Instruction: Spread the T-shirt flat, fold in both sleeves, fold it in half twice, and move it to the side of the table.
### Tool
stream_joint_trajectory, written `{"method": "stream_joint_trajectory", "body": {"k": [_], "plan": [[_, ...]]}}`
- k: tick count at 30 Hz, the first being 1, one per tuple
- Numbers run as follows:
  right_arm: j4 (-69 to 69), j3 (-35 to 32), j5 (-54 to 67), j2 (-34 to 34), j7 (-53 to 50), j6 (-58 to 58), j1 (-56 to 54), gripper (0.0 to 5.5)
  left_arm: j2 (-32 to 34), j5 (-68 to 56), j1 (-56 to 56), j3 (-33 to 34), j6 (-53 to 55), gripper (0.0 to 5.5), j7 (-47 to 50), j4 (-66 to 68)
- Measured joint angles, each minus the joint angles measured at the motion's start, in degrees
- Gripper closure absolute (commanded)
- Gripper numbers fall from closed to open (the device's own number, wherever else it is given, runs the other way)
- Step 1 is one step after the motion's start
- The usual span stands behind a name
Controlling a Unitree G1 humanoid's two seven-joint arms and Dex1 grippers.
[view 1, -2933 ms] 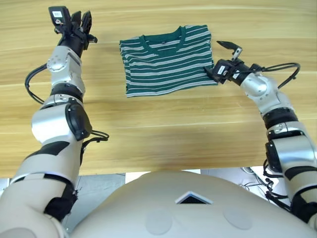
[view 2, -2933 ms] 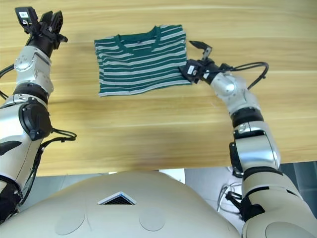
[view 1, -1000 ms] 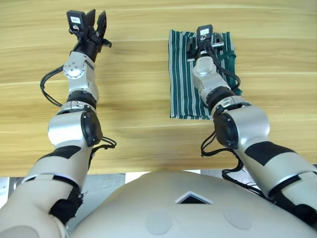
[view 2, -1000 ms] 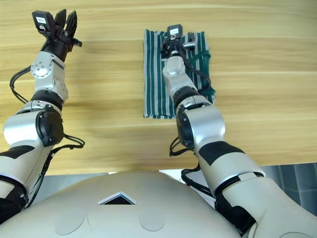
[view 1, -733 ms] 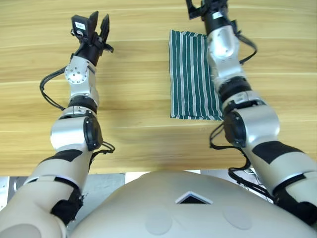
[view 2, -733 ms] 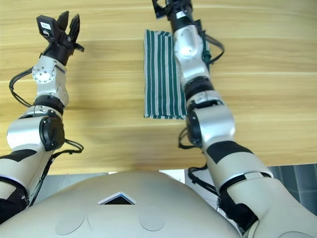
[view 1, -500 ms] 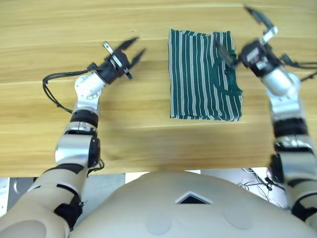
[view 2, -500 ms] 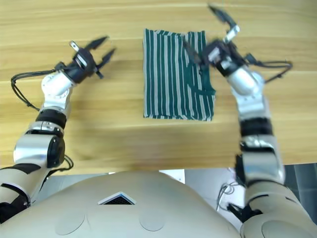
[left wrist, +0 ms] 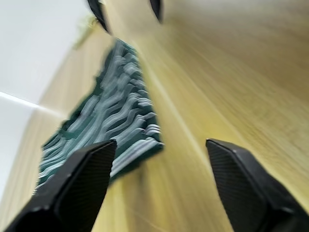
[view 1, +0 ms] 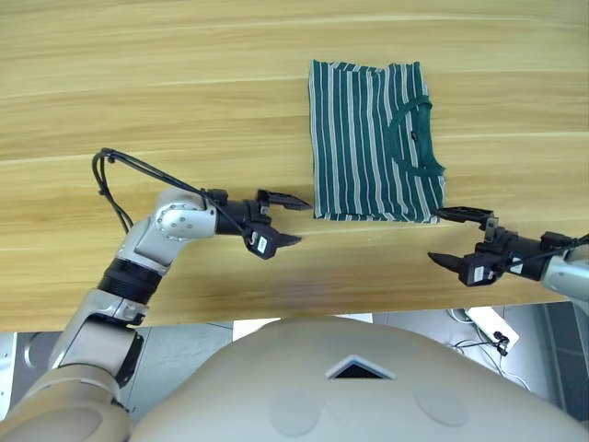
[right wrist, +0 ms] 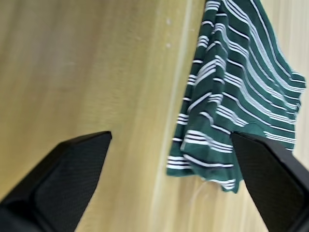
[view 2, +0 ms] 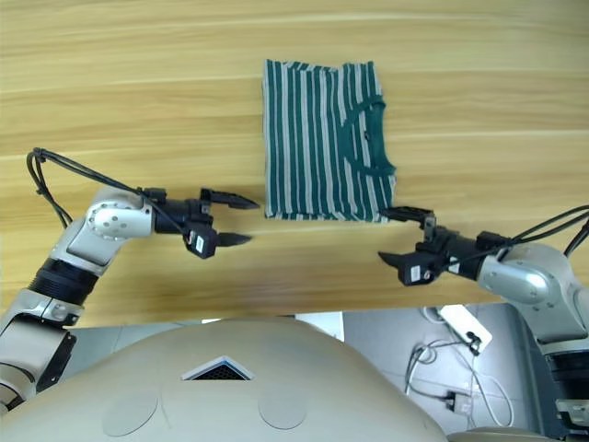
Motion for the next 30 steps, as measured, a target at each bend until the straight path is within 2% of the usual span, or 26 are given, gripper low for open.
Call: {"method": "stream_joint_trajectory", "body": {"k": [3, 8, 19, 30], "plan": [[0.55, 1.34, -2.66, 1.16, -2.01, 1.35, -1.95, 0.91, -0.05, 3.46, -1.12, -1.11, -0.82, 1.06, 3.47, 0.47], [0.5, 2.3, -3.48, 1.16, -3.58, 2.5, -2.78, 0.91, -0.21, 7.05, -3.23, -2.94, -2.51, 1.06, 8.21, 1.78], [2.66, 4.31, -5.81, 1.13, -6.1, 6.41, -4.68, 2.78, -3.52, 16.96, -10.62, -7.31, -5.18, 1.01, 20.81, 9.29], [4.52, 7.57, -7.28, 1.41, -8.11, 8.12, -6.51, 4.59, -2.33, 19.08, -11.81, -10.78, -7.7, 2.78, 23.21, 10.58]]}}
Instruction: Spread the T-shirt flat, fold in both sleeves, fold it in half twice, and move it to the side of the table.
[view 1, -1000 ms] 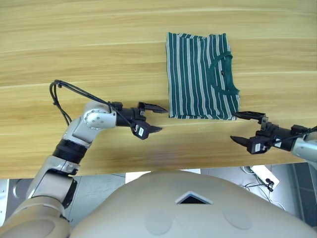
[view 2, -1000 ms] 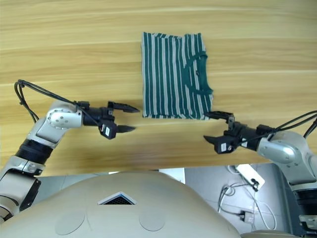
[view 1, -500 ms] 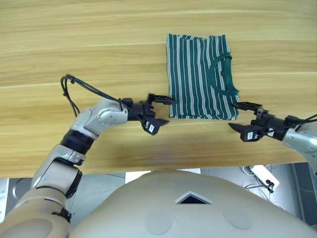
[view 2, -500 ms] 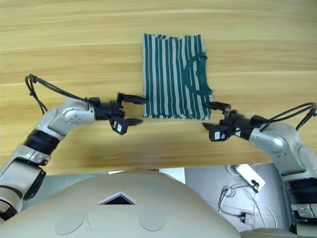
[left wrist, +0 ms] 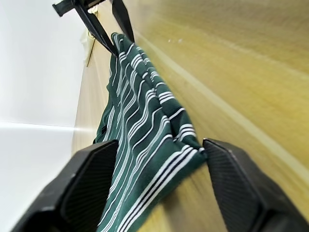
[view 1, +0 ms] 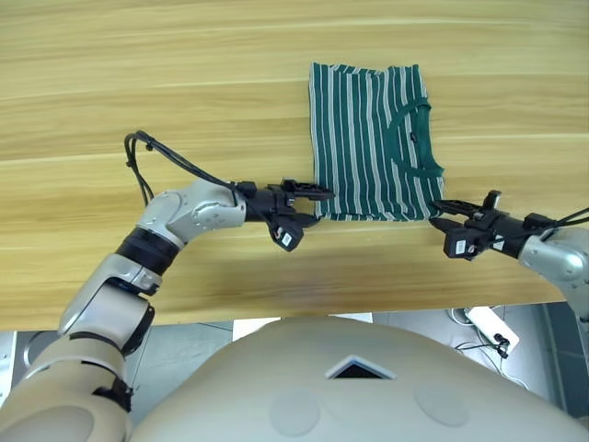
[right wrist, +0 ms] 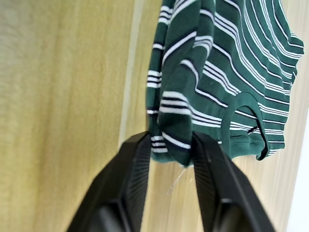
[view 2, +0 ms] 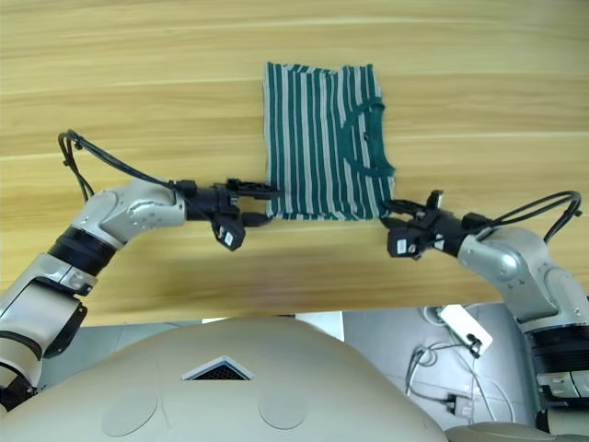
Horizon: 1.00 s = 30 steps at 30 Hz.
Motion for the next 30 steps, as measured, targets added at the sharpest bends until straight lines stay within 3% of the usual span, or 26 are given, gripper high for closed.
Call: {"method": "stream_joint_trajectory", "body": {"k": [5, 9, 19, 26, 30], "plan": [[1.02, 1.32, -0.33, 0.22, -0.61, 0.42, -1.16, 5.47, 0.49, 0.07, 0.09, -0.85, -0.07, 3.72, 0.11, 0.51], [1.25, 1.74, -0.34, 0.22, -1.33, 0.64, -1.4, 5.48, 0.77, 0.91, -0.06, -1.57, -0.22, 4.39, 1.43, 1.32], [1.46, 2.55, -0.34, 0.21, -2.04, 0.63, -1.37, 5.48, 1.31, 2.8, -2.42, -1.79, -0.63, 5.48, 3.17, 2.01], [0.73, 2.54, -0.01, 0.02, -2.76, -0.69, -0.4, 5.48, 1.46, -0.32, -1.72, -1.87, -1.74, 5.5, 2.75, 2.28], [-2.92, 2.43, 2.1, -0.46, -2.8, -4.92, 3.55, 5.48, 3.84, -8.58, 1.6, -1.25, -1.83, 5.5, -1.01, 0.03]]}}
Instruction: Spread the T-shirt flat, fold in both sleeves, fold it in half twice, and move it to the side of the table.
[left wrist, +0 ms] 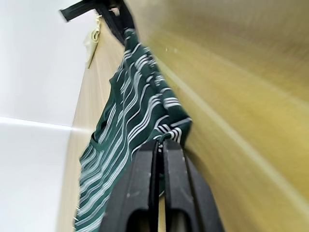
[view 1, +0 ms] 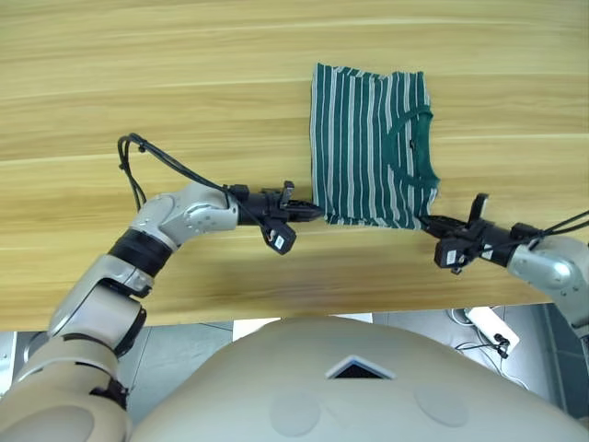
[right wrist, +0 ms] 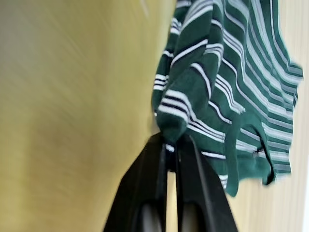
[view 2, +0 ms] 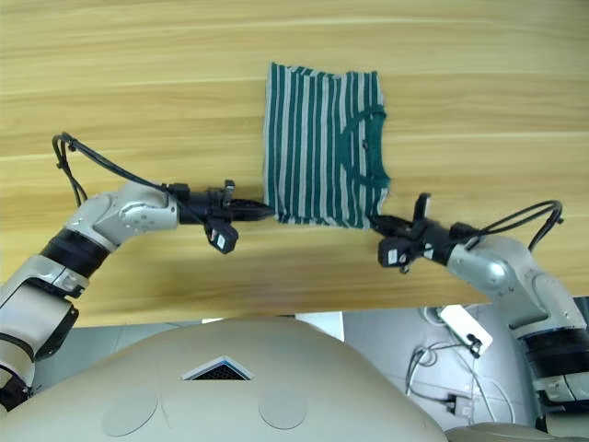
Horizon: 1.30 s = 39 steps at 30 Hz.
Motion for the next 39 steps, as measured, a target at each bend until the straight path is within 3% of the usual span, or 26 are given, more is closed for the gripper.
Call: {"method": "stream_joint_trajectory", "body": {"k": [15, 21, 24, 29, 39], "plan": [[-8.55, -13.02, 7.38, -2.28, -0.42, -12.44, 15.61, 5.48, 18.47, -28.38, 15.62, 3.88, 0.47, 5.5, -16.43, -14.43], [-8.99, -14.48, 8.64, -2.25, 0.68, -13.57, 17.33, 5.48, 20.12, -39.98, 18.01, 4.87, 0.81, 5.5, -22.28, -17.03], [-7.83, -14.38, 8.42, -1.54, 0.99, -12.11, 15.27, 5.48, 18.2, -43.21, 16.82, 6.65, 2.71, 5.5, -23.75, -15.34], [-7.43, -13.59, 7.12, 2.61, 0.41, -4.52, 5.32, 5.48, 8.4, -41.78, 9.65, 11.61, 7.34, 5.5, -20.63, -7.54], [2.23, -6.11, -5.69, 10.92, -4.39, 9.51, -18.67, 5.48, -6.31, -23.05, -6.21, 17.22, 10.94, 5.5, -5.79, 12.51]]}}
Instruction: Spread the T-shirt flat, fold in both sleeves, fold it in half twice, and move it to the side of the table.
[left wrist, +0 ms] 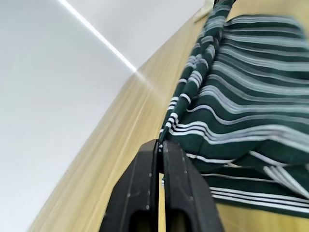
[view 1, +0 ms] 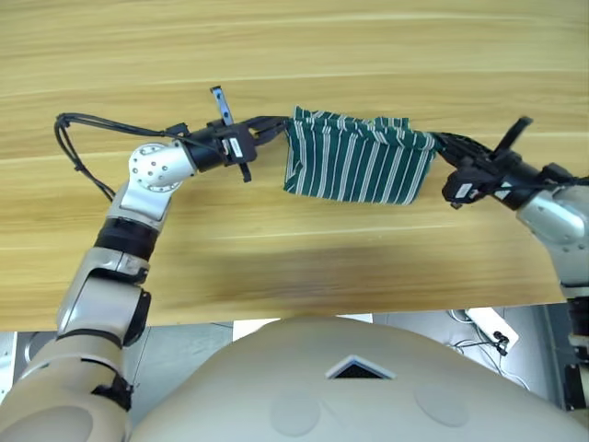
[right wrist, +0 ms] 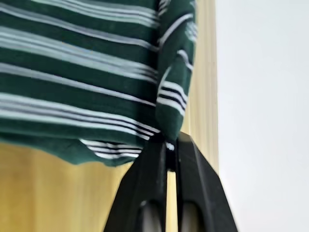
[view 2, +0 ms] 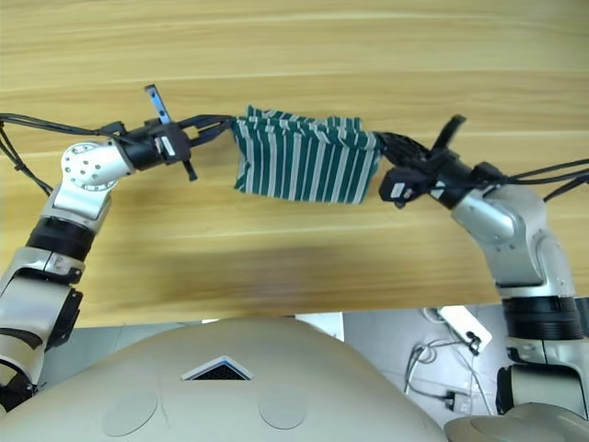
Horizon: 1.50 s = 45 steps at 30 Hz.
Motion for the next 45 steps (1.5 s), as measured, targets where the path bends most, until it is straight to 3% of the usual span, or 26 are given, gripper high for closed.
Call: {"method": "stream_joint_trajectory", "body": {"k": [7, 13, 18, 22, 26, 31, 34, 37, 42, 45], "plan": [[16.26, 10.49, -8.26, 5.11, -3.96, 1.0, -10.44, 5.48, -3.88, 16.83, -6.87, -3.95, -0.24, 5.5, 11.01, 17.29], [30.65, 16.46, -10.34, 8.52, -9.45, -0.5, -18.65, 5.48, -5.68, 21.28, -11.9, -5.88, -1.47, 5.5, 16.13, 26.28], [33.52, 15.83, -5.41, 9.4, -10.19, -0.71, -19.43, 4.46, -7.58, 21.53, -15.51, -6.27, 0.22, 4.56, 17.6, 32.71], [33.24, 7.1, 12.93, 11.33, -4.0, 0.84, -18.41, 3.74, -9.2, 18.16, -16.16, -2.87, 2.9, 3.89, 16.41, 36.26], [33.27, -1.31, 33.6, 15.79, 8.43, 10.71, -20.98, 3.05, -12.33, 7.84, -19.85, 7.47, 8.5, 3.82, 15.76, 39.16], [36.46, -7.01, 44.21, 19.57, 12.79, 18.14, -27.94, 2.08, -14.79, -2.19, -22.56, 15.8, 7.33, 3.82, 9.22, 37.57], [32.5, -4.75, 43.27, 22.89, 14.65, 12.86, -27.38, 1.66, -15.8, -6.43, -16.27, 15.23, -0.28, 3.82, -3.94, 30.28], [28.46, 4.16, 34.55, 27.45, 14.74, 5.95, -27.71, 1.06, -13.18, -6.41, -5.0, 9.09, -6.9, 3.82, -17.05, 21.45], [38.24, 12.06, 21.46, 31.85, 7.99, 2.96, -34.27, 0.14, -6.98, -1.68, -0.14, 6.45, -8.94, 3.82, -18.49, 15.84], [45.99, 15.05, 16.61, 34.27, 4.19, 1.3, -38.07, 0.14, -5.9, 2.9, -0.22, 6.13, -8.94, 3.82, -13.66, 15.38]]}}
